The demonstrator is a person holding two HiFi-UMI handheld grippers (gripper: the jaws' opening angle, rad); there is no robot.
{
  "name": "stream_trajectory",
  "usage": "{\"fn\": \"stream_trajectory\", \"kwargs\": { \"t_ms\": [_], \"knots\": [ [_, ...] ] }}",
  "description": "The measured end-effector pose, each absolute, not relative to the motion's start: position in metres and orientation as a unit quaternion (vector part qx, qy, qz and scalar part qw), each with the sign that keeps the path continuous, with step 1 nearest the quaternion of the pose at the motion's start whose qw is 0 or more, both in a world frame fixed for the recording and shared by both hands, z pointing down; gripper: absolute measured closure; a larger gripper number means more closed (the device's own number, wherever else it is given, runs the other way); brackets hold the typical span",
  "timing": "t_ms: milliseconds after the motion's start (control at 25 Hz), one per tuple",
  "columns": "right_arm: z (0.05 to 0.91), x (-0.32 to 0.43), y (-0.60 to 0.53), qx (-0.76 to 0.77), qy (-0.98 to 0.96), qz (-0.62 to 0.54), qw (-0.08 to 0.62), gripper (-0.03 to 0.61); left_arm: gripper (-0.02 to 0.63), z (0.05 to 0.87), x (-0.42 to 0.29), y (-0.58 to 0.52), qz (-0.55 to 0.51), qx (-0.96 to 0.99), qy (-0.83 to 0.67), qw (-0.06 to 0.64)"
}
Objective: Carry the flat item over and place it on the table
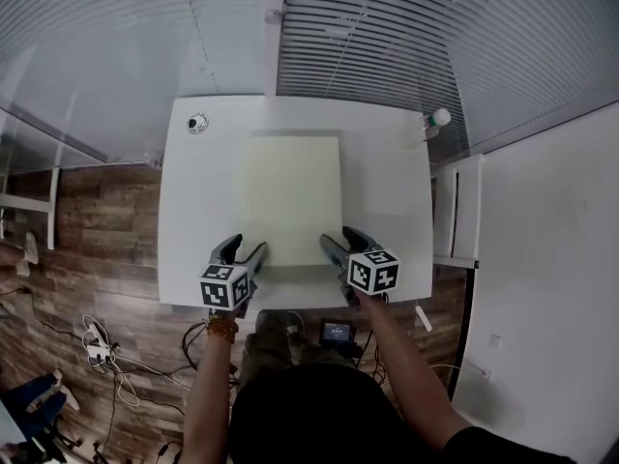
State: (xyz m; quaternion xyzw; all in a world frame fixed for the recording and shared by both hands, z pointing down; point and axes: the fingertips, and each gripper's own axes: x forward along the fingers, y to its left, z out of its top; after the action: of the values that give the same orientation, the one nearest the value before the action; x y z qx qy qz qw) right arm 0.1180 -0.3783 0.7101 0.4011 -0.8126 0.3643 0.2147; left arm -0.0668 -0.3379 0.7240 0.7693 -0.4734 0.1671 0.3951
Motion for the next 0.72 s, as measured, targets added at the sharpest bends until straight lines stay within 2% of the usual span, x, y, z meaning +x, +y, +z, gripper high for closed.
{"fn": "stream_trajectory", "kwargs": {
  "t_ms": [160, 400, 520, 720],
  "knots": [
    [0.696, 0.127, -0.376, 0.421, -0.825, 0.302, 0.226, 0.304, 0.344, 0.721, -0.067, -0.325, 0.19, 0.779, -0.47, 0.37],
    [0.681, 0.125, -0.358, 0.413, -0.838, 0.274, 0.227, 0.306, 0.344, 0.716, -0.06, -0.303, 0.195, 0.784, -0.481, 0.341],
    [0.675, 0.123, -0.344, 0.41, -0.845, 0.258, 0.228, 0.353, 0.344, 0.704, -0.056, -0.293, 0.194, 0.784, -0.494, 0.323],
    [0.667, 0.12, -0.319, 0.408, -0.852, 0.233, 0.229, 0.36, 0.357, 0.693, -0.053, -0.273, 0.208, 0.782, -0.51, 0.291]
  ]
}}
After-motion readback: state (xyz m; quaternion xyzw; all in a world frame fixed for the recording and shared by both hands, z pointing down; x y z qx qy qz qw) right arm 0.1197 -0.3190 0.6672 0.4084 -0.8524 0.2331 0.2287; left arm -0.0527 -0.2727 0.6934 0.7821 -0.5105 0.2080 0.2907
